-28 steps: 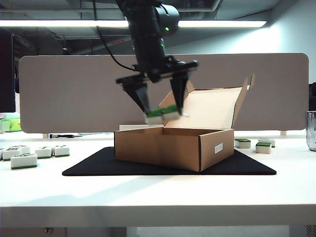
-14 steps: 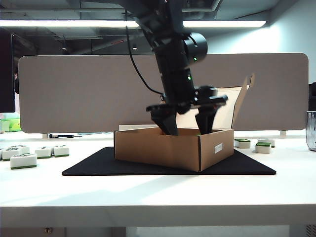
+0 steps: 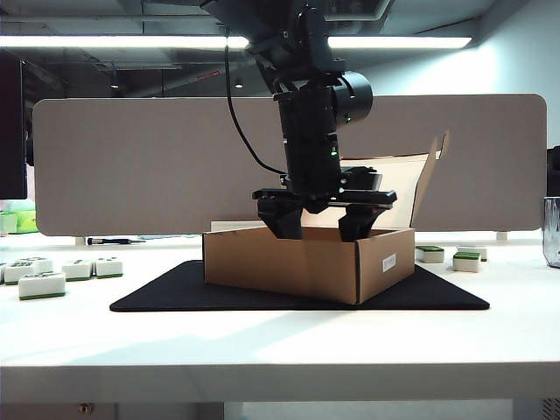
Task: Pick up four mahjong tiles and put them into the paper box.
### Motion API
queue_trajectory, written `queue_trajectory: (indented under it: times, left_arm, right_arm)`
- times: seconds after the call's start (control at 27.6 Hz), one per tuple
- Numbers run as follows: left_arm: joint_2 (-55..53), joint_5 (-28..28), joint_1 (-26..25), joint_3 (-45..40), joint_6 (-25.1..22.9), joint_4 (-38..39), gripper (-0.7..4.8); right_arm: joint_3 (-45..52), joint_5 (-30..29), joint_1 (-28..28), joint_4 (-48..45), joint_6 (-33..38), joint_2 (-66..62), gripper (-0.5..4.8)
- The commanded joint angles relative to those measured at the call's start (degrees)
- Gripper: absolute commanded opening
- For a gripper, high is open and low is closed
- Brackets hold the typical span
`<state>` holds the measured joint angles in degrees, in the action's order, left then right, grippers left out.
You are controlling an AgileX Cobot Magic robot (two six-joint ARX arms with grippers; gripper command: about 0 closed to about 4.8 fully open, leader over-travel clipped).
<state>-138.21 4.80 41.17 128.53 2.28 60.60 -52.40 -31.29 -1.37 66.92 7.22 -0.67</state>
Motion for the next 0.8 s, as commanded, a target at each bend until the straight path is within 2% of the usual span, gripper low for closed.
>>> queue_trajectory:
  times: [0.04,0.18,0.29,0.4,0.51,0.62,0.69,0.8]
  left_arm:
    - [0.31,0.55,-0.09,0.17,-0.39,0.07,3.77]
    - [0.33,0.52,-0.09,0.2,-0.39,0.09,3.87]
    - [0.44,0.5,-0.09,0.44,-0.37,0.33,4.73]
    - [0.44,0.44,-0.07,1.92,-0.37,1.99,4.79]
    - [0.46,0.35,-0.09,6.86,-0.35,7.41,4.78]
    - [3.41,0.57,-0.87,8.92,-0.42,11.08,4.64]
    - [6.73,0.57,-2.25,8.74,-1.57,12.17,3.95]
    - [10.47,0.57,-4.66,8.44,-2.73,13.38,3.39]
  right_arm:
    - [-0.13,-0.15,0.02,-0.77,0.04,0.68,-0.01]
    - [-0.13,-0.15,0.02,-0.74,0.04,0.68,-0.01]
    - [-0.13,-0.15,0.02,-0.74,0.04,0.68,-0.01]
    - [-0.13,-0.15,0.02,-0.74,0.04,0.68,-0.01]
    - [-0.13,-0.15,0.02,-0.77,0.04,0.68,-0.01]
    - [-0.13,-0.15,0.02,-0.74,0.04,0.68,-0.01]
    - [-0.13,-0.13,0.02,-0.77,0.04,0.68,-0.01]
    - [-0.13,-0.13,0.02,-0.77,0.04,0.68,-0.01]
